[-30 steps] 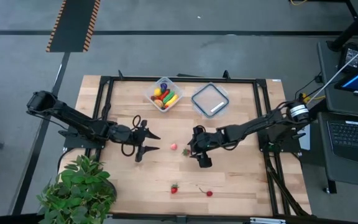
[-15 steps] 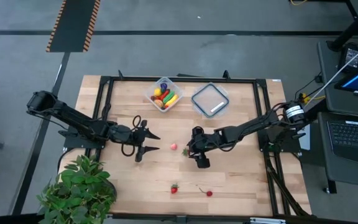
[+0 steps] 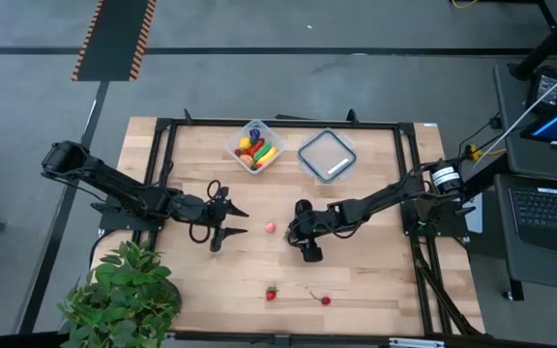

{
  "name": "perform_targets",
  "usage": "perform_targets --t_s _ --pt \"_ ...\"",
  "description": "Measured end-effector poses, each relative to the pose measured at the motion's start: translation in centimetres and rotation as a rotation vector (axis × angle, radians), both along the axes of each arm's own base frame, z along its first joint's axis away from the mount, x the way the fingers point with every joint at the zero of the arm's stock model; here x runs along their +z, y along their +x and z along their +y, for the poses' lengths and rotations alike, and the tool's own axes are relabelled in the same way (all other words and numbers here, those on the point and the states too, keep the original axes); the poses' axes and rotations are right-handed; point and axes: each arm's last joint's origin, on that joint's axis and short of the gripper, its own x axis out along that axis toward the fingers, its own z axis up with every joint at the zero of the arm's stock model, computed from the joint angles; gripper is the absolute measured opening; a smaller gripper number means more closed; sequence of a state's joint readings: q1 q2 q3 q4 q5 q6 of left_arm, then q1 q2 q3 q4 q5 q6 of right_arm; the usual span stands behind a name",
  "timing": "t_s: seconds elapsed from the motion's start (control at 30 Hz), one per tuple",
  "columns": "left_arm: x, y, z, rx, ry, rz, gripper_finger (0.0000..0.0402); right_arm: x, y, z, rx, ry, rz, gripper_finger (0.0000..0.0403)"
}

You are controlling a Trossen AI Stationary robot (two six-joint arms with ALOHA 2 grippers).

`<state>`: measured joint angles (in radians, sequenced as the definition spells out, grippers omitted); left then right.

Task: Pick and placing Produce into tupperware
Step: Put the top strawberry into the transparent container

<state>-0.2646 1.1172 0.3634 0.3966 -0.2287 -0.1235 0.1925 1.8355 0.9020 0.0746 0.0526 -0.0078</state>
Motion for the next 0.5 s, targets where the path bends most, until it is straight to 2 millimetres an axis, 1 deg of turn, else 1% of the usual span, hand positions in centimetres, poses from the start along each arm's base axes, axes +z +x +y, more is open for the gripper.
perform_targets --t_s 0.2,0.5 --pt "0.0 0.0 0.0 0.003 0.001 0.003 0.0206 -1.4 0.4 0.1 0.002 0.0 0.003 0.0287" --pt "0.0 0.0 0.0 0.004 0.002 0.003 0.0206 -1.6 0.6 0.0 0.0 0.003 -0.006 0.0287"
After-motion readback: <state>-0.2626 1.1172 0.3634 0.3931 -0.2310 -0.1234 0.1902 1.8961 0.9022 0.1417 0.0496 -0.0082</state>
